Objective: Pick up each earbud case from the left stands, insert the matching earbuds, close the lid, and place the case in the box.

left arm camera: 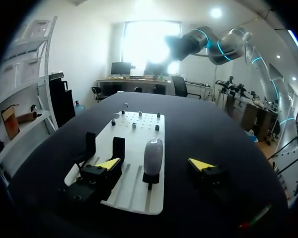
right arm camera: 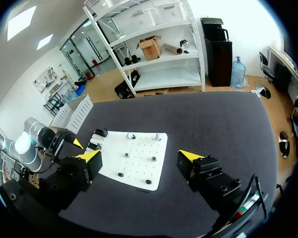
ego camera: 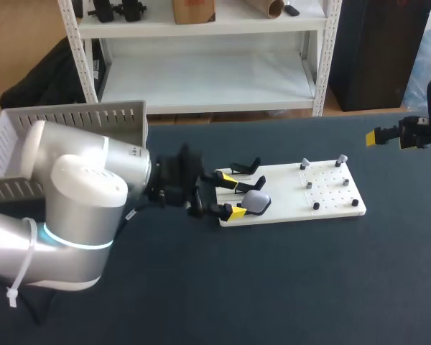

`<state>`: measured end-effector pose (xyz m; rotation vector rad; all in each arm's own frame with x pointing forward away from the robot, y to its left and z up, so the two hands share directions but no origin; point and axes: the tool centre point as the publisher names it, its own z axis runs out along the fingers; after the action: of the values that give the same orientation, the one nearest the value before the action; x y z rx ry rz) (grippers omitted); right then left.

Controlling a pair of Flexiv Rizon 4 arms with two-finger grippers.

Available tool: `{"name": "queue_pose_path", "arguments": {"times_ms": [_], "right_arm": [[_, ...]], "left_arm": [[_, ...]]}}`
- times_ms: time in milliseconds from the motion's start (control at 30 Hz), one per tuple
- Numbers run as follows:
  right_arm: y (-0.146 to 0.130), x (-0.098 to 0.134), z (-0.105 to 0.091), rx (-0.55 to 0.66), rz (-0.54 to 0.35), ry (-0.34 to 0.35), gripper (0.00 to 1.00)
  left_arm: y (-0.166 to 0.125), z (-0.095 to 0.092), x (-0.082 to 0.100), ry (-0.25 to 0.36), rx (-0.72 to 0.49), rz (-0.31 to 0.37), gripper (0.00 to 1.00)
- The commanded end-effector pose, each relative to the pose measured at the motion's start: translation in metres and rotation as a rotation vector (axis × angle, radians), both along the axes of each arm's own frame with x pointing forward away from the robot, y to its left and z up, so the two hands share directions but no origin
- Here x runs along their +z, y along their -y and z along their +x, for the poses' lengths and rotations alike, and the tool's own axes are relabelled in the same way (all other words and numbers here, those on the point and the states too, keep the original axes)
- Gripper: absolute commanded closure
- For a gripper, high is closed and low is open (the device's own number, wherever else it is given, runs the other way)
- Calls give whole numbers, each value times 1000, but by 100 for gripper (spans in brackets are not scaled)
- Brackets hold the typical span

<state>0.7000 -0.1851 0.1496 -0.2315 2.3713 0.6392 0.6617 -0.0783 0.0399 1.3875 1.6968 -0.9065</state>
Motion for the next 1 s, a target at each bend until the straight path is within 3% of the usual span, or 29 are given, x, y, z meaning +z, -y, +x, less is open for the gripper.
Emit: {"name": "queue_pose_path", "arguments": {"times_ms": [33,367,533,767,1000], "right_arm": [[0,0,0,1,0,-1,0],[0,0,0,1,0,-1,0],[0,0,0,1,0,-1,0],[0,0,0,1,0,-1,0],[0,0,0,1,0,-1,0]], "left_arm": [[8,1,-4,-6,0,18,15],[16,8,-11,-7,-5,26,25],[21,9,-14,-11,-17,27,40],[24,7,-18,-18,-27,24,50],[26,8,-19,-21,-29,19,52]]}}
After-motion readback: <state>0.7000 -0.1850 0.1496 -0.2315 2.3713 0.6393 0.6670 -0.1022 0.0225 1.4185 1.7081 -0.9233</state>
